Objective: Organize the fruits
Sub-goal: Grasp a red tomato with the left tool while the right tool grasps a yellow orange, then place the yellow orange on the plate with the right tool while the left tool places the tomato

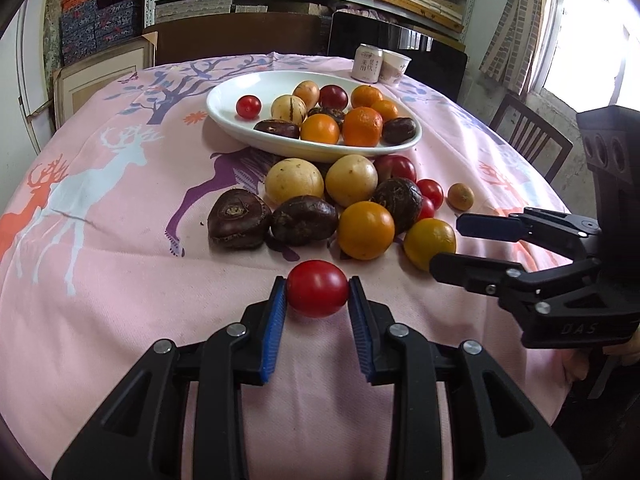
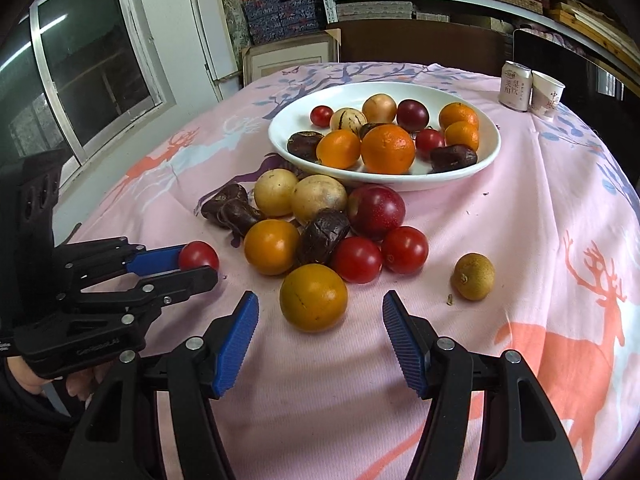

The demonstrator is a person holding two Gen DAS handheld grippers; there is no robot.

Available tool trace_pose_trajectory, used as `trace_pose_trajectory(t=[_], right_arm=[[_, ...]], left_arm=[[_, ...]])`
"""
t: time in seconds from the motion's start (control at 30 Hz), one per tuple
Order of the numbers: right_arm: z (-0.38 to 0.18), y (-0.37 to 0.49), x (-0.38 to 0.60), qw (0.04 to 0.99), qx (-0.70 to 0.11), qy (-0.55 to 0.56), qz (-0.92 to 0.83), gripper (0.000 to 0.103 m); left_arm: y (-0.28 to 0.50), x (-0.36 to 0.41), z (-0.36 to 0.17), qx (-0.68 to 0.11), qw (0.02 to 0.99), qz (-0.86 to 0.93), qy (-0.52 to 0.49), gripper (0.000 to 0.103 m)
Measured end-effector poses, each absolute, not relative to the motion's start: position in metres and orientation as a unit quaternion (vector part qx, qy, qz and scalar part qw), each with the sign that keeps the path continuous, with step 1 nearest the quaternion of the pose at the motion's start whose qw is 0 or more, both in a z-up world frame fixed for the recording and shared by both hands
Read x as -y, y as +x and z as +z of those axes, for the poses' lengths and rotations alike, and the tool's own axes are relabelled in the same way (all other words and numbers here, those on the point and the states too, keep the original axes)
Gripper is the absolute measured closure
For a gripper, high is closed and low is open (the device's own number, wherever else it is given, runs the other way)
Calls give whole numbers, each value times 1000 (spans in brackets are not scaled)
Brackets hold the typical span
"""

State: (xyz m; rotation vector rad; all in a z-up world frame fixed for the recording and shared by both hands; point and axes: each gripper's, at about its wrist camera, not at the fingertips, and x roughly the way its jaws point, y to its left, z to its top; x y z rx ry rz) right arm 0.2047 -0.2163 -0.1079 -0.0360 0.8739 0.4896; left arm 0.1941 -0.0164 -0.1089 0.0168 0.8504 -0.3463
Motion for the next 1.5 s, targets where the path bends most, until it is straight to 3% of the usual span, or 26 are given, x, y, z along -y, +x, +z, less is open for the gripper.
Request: trace_pose_trajectory(t=[0.17,0.27,0.33,0.4,1.5], right_arm=[[-111,209,213,875,-427,-23,227,40],[-113,215,211,872,-435,-25,222,47],[-114,218,208,869,-438,-25,229,60],[-114,217,205,868,-437,-28,235,66],[-93,193,245,893,-394,8,218,66]], left_arm=[[194,17,-110,-413,895,-168,9,73],[194,17,-110,-414,895,-168,9,73],[194,17,-110,-413,895,-168,9,73],[194,17,-110,-414,895,-168,9,73],[196,9,-107,-414,896,-158,-10,73]])
